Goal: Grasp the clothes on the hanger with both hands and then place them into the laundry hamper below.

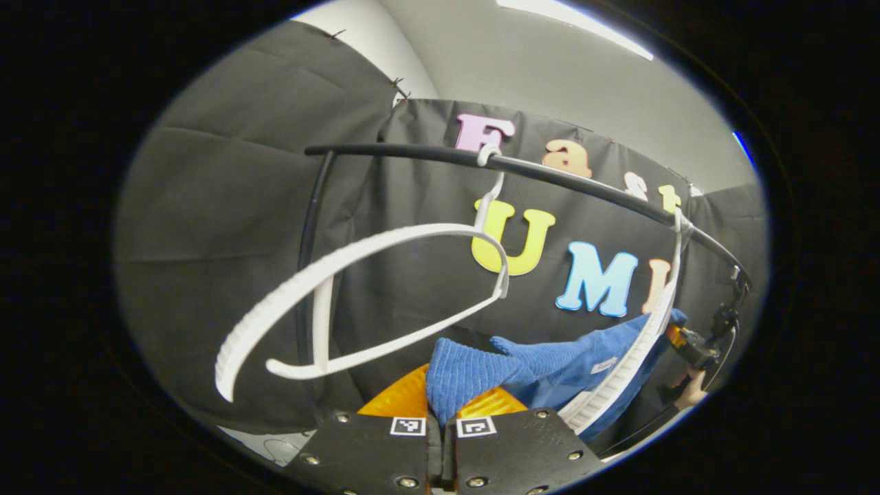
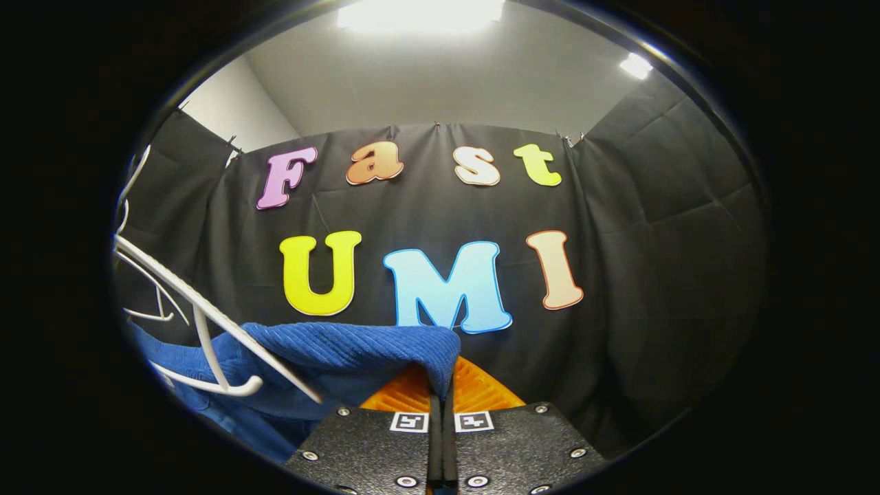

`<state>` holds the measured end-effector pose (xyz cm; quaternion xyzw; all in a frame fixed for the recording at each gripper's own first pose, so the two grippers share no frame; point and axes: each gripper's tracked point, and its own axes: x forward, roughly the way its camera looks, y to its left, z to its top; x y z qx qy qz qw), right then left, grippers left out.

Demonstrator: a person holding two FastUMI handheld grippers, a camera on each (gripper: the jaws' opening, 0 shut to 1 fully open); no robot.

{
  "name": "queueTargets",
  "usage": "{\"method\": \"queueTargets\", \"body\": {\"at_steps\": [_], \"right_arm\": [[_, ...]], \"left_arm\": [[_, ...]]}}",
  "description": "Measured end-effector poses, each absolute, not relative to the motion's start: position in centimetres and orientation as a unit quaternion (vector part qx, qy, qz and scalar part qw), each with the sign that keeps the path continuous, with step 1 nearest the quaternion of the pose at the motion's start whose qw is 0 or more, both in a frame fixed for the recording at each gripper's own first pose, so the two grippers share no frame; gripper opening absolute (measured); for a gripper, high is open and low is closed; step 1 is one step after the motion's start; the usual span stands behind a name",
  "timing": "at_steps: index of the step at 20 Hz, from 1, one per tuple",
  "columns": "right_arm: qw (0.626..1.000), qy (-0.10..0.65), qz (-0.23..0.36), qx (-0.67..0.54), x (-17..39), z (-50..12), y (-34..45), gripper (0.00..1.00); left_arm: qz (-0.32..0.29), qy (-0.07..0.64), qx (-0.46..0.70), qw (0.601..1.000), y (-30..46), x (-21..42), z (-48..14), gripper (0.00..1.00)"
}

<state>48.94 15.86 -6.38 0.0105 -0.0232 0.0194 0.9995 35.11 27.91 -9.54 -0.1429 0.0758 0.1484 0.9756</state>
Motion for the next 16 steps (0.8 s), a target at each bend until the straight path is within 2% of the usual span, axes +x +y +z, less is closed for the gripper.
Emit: {"method": "queueTargets", "body": {"at_steps": [16], "right_arm": [[0.999, 0.029, 0.009, -0.024, 49.1, -12.5, 14.4, 0.00]], "left_arm": [[0.152, 0.154, -0.141, 0.966, 23.2, 32.4, -18.8, 0.02]]}}
